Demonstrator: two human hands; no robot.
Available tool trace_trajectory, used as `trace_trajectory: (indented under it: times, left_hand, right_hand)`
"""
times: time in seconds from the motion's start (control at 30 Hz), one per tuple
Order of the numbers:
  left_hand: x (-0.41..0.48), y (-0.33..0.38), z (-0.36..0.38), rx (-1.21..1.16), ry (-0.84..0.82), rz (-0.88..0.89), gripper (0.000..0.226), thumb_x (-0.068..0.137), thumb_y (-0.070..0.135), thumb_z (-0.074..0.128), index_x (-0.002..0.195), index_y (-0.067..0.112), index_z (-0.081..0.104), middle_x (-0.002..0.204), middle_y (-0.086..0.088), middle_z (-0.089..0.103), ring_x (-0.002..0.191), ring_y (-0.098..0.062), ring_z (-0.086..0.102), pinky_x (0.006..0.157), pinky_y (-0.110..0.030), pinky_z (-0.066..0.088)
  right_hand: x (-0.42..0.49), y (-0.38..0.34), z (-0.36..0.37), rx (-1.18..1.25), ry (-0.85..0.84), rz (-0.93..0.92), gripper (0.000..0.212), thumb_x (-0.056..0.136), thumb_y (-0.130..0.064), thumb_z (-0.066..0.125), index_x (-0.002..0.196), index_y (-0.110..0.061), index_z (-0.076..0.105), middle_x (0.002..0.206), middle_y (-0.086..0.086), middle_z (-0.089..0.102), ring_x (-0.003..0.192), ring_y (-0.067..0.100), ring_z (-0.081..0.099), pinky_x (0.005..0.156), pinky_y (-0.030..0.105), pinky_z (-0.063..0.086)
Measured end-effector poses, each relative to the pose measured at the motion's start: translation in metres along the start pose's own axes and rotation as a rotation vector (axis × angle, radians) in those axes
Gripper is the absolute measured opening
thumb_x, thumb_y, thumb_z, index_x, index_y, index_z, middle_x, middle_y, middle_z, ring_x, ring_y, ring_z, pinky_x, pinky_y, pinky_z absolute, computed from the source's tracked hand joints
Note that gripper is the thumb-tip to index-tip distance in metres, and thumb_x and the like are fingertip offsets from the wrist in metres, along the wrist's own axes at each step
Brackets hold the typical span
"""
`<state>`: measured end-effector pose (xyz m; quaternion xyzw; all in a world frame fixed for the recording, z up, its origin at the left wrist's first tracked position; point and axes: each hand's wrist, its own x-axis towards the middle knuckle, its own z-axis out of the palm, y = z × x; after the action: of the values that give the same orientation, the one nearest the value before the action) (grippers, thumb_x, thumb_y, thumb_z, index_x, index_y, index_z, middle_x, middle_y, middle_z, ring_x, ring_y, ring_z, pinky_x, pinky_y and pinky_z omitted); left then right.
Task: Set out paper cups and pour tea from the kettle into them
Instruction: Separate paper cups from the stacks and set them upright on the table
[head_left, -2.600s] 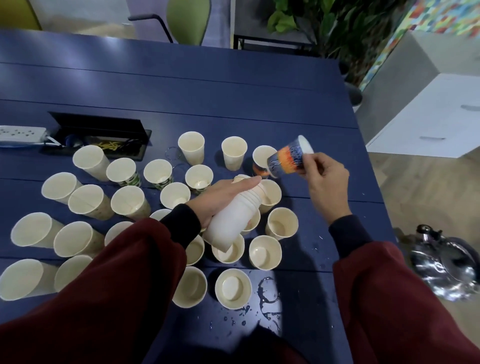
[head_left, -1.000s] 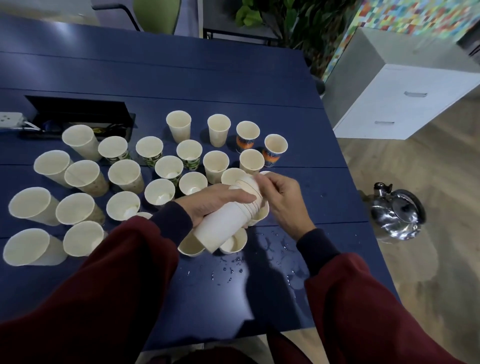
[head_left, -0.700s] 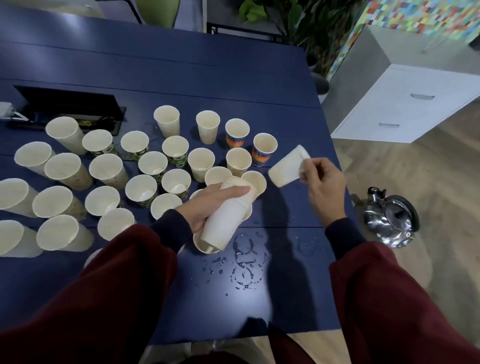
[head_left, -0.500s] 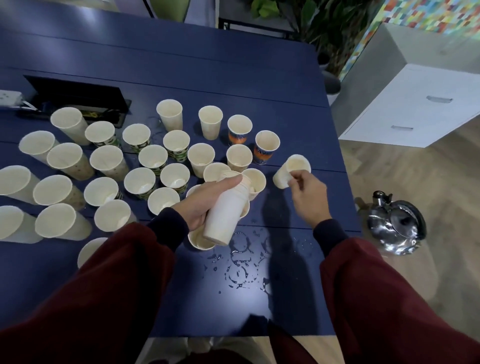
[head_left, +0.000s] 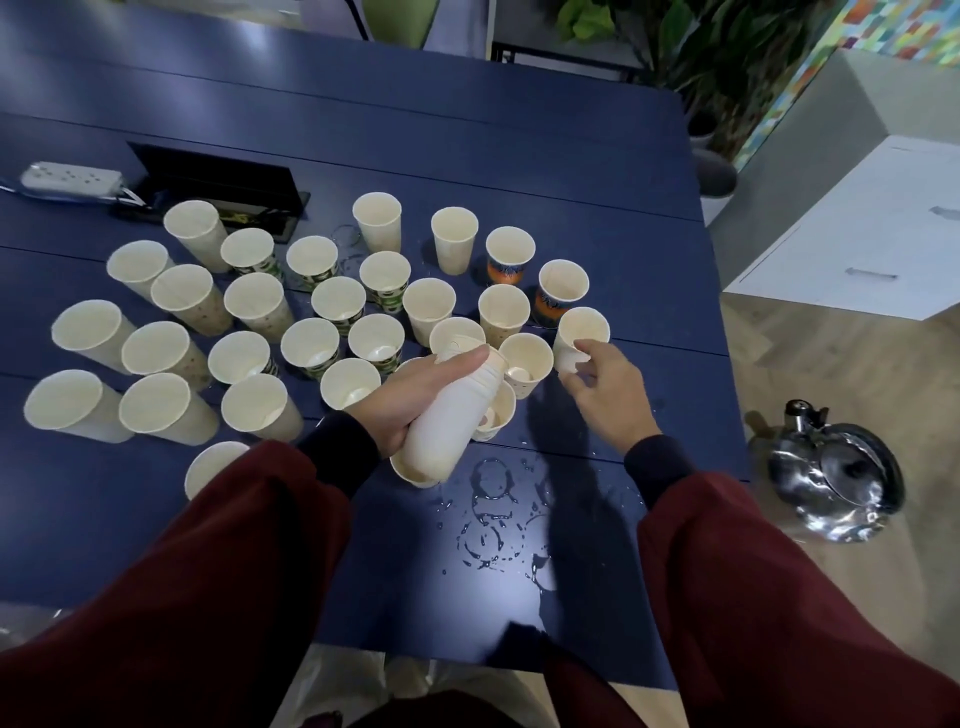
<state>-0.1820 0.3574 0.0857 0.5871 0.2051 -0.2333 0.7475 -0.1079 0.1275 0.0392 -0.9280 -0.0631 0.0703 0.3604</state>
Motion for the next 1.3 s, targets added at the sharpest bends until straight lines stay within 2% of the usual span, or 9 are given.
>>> trace_trajectory:
  times: [0.13,0.23,0.4,0.5,0.63,0.83,0.97,1.17,1.3]
  left_hand:
    - [-0.005,-0.001,0.010,0.044,-0.045,-0.017,0.042,0.088,0.034,0.072,0.121,0.008,0.064,0.092,-0.011,0.073,0.077,-0.024,0.069,0.059,-0.028,0.056]
    - [-0.003,-0.003,0.017,0.047,-0.083,-0.020,0.039,0.089,0.033,0.071,0.120,0.010,0.064,0.095,-0.014,0.072,0.081,-0.027,0.068,0.063,-0.030,0.057]
    - [0.002,-0.008,0.032,0.021,-0.141,-0.006,0.033,0.092,0.029,0.067,0.121,0.013,0.062,0.096,-0.012,0.071,0.075,-0.024,0.070,0.055,-0.028,0.055]
    - [0.003,-0.011,0.040,0.034,-0.162,-0.058,0.045,0.089,0.036,0.068,0.123,0.007,0.062,0.104,-0.019,0.069,0.078,-0.029,0.070,0.056,-0.031,0.056]
    - [0.006,-0.008,0.044,0.050,-0.181,-0.068,0.039,0.093,0.038,0.064,0.114,0.006,0.067,0.100,-0.017,0.071,0.071,-0.023,0.070,0.056,-0.029,0.056]
    - [0.013,-0.010,0.025,0.066,-0.145,-0.100,0.058,0.079,0.050,0.073,0.119,0.009,0.064,0.104,-0.018,0.072,0.078,-0.030,0.071,0.075,-0.038,0.053]
    - [0.020,-0.013,0.024,0.003,-0.089,-0.062,0.063,0.078,0.052,0.078,0.121,0.008,0.064,0.100,-0.017,0.070,0.083,-0.030,0.068,0.082,-0.042,0.051]
    - [0.019,-0.011,0.030,0.032,-0.047,-0.039,0.059,0.074,0.043,0.084,0.118,0.008,0.065,0.093,-0.014,0.072,0.085,-0.029,0.066,0.082,-0.045,0.051]
    - [0.019,-0.011,0.027,0.053,-0.013,-0.046,0.084,0.059,0.048,0.091,0.128,0.012,0.058,0.107,-0.018,0.072,0.092,-0.033,0.069,0.092,-0.054,0.052]
  right_hand:
    - [-0.021,-0.023,-0.002,0.147,0.147,-0.156,0.024,0.094,-0.013,0.068,0.117,-0.008,0.067,0.118,0.007,0.066,0.086,0.013,0.063,0.076,0.008,0.046]
    - [-0.042,-0.043,-0.004,0.278,0.083,-0.201,0.008,0.096,-0.019,0.067,0.097,-0.014,0.073,0.093,-0.005,0.072,0.076,0.010,0.062,0.071,0.022,0.050]
    - [-0.054,-0.050,-0.011,0.335,-0.047,-0.198,0.020,0.100,-0.022,0.062,0.088,-0.012,0.073,0.072,-0.009,0.065,0.061,0.008,0.048,0.062,0.030,0.045]
    - [-0.054,-0.045,-0.020,0.413,-0.109,-0.160,0.020,0.101,-0.021,0.060,0.089,-0.009,0.071,0.072,0.006,0.065,0.060,0.011,0.052,0.061,0.035,0.048]
    - [-0.050,-0.039,-0.026,0.539,-0.116,-0.118,0.022,0.103,-0.015,0.057,0.088,-0.005,0.069,0.071,0.001,0.061,0.065,0.012,0.054,0.063,0.025,0.049]
    - [-0.043,-0.025,-0.036,0.591,0.074,-0.087,0.023,0.105,-0.016,0.052,0.090,-0.003,0.064,0.084,0.004,0.069,0.081,0.016,0.064,0.084,0.033,0.054]
    - [-0.040,-0.012,-0.045,0.480,0.177,-0.086,0.016,0.102,-0.017,0.059,0.091,-0.009,0.067,0.088,0.006,0.071,0.083,0.022,0.064,0.080,0.031,0.052]
    - [-0.043,0.014,-0.048,0.245,0.154,-0.059,0.010,0.097,-0.019,0.066,0.087,-0.019,0.068,0.088,-0.004,0.069,0.076,0.001,0.060,0.074,0.015,0.048]
    - [-0.047,0.023,-0.036,0.033,0.053,-0.093,0.015,0.097,-0.013,0.065,0.107,-0.006,0.074,0.100,0.001,0.068,0.082,0.006,0.062,0.081,0.020,0.049]
